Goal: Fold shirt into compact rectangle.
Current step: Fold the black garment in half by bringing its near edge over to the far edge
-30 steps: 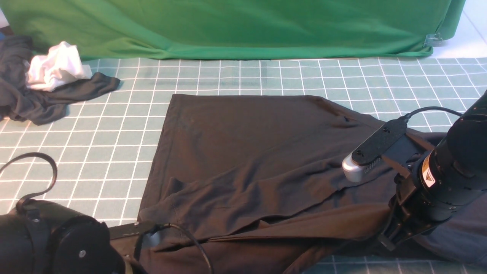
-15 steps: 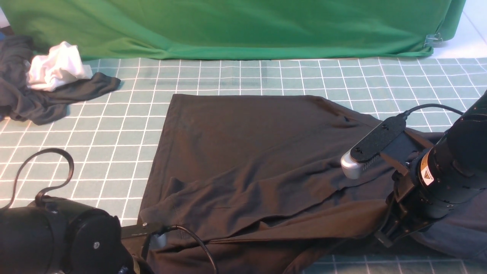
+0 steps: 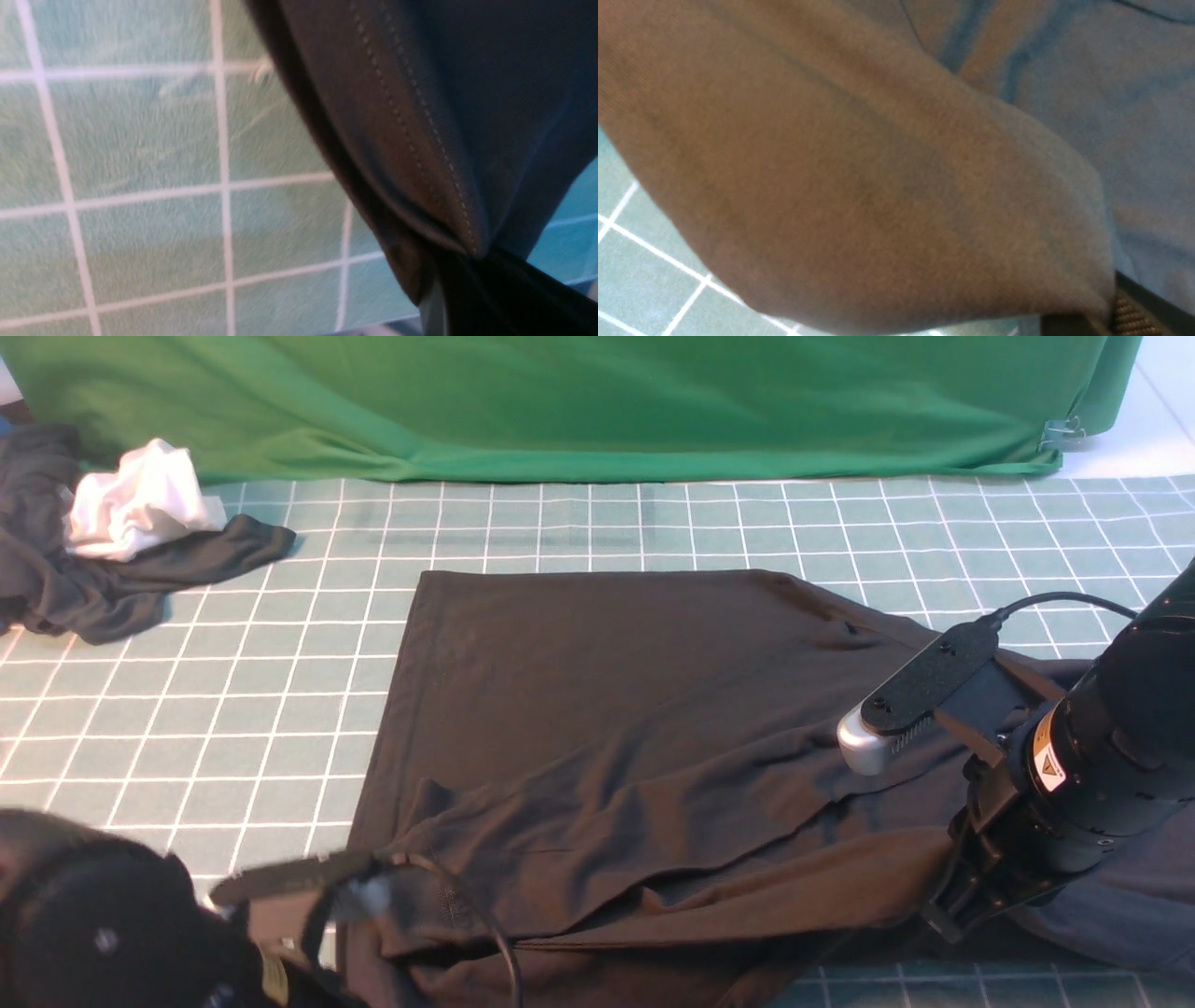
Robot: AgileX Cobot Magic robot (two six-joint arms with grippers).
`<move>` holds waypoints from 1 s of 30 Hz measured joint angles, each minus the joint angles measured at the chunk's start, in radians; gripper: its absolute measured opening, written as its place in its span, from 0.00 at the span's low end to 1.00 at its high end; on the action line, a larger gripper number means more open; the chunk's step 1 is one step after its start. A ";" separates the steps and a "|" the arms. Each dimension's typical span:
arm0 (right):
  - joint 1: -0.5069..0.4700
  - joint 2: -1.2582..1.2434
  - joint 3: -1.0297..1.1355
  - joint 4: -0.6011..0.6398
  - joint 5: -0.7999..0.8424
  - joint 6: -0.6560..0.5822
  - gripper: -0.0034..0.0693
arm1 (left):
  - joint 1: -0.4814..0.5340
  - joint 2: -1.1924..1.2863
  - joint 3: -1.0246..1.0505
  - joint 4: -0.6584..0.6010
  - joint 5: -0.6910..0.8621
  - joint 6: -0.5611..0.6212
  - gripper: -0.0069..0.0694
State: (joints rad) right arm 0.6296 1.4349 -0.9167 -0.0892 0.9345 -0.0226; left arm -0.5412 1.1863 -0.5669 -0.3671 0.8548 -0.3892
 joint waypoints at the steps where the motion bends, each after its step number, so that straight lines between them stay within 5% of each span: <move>1: 0.000 0.000 0.000 0.000 -0.001 0.000 0.10 | 0.004 0.000 -0.003 0.000 0.000 0.000 0.11; 9: 0.000 0.000 0.000 0.000 -0.013 0.003 0.10 | 0.218 0.013 -0.172 0.021 0.010 0.074 0.11; 15: 0.000 0.000 -0.031 0.000 -0.025 0.030 0.10 | 0.394 0.102 -0.320 -0.053 0.029 0.246 0.11; 30: -0.079 0.114 -0.160 0.000 -0.074 0.046 0.10 | 0.520 0.394 -0.703 -0.080 0.031 0.331 0.11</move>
State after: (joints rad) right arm 0.5504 1.5487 -1.0770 -0.0893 0.8607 0.0231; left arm -0.0209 1.5800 -1.2703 -0.4471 0.8855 -0.0583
